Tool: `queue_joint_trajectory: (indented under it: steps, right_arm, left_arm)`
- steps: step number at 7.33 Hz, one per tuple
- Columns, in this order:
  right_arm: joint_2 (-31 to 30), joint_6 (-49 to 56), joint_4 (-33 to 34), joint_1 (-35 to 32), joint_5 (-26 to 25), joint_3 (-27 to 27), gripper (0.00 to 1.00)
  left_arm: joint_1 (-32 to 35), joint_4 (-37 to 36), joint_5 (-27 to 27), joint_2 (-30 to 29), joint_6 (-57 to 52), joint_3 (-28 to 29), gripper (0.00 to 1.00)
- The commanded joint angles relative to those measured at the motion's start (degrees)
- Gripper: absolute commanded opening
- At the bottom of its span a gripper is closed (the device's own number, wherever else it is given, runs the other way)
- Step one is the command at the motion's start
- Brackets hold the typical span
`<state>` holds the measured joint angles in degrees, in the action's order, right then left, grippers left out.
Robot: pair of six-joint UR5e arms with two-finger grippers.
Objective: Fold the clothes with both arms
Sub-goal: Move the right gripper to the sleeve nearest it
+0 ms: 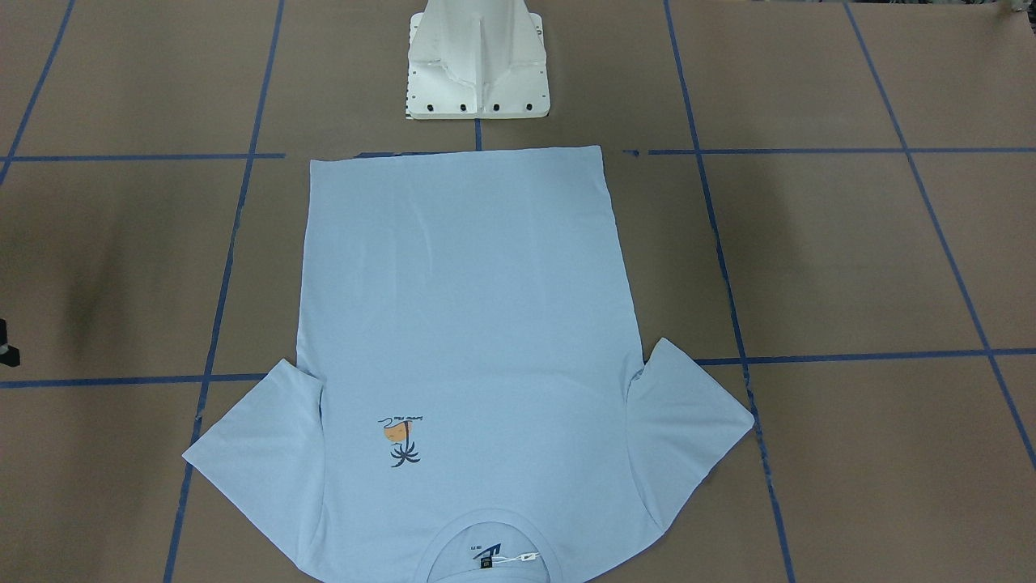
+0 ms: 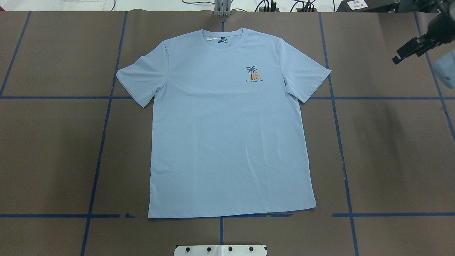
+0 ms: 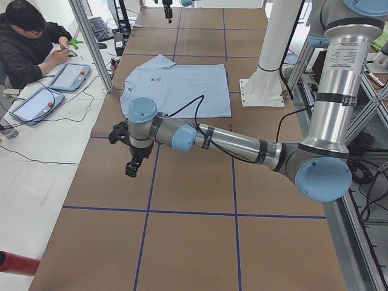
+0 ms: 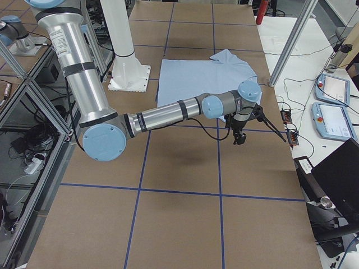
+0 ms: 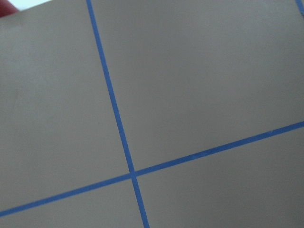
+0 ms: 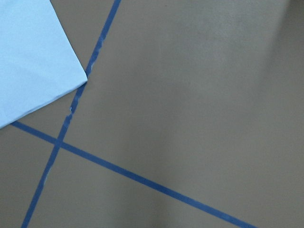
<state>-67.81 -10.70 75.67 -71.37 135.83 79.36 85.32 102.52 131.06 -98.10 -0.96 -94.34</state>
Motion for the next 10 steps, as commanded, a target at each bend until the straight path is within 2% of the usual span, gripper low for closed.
queue_joint_trajectory:
  steps: [1,2,3,5,6,10]
  right_arm:
    - [5.2,-15.4,-15.3,7.4,-5.5,-9.1,1.0]
    - [7.1,-19.5,-15.6,10.6,-11.4,-9.7,1.0]
    - [9.4,-20.3,-15.7,11.8,-12.3,-12.4,1.0]
    - [11.6,-22.2,-21.8,13.6,-12.6,-17.8,0.98]
    - [12.0,-22.3,-22.4,14.3,-13.3,-19.0,0.98]
    - [12.9,-22.3,-22.4,15.2,-14.6,-21.3,0.84]
  left_arm:
    - [-0.2,8.5,-0.1,-0.3,0.3,4.2,1.0]
    - [-0.3,9.2,0.1,0.4,0.2,4.0,1.0]
    - [-0.3,10.2,0.1,0.4,0.3,4.3,1.0]
    - [-0.3,10.3,0.1,-0.1,0.4,4.3,1.0]
    - [-0.3,10.6,0.1,-0.3,2.8,4.2,1.0]
    - [-0.3,10.6,0.2,-0.3,3.3,4.1,1.0]
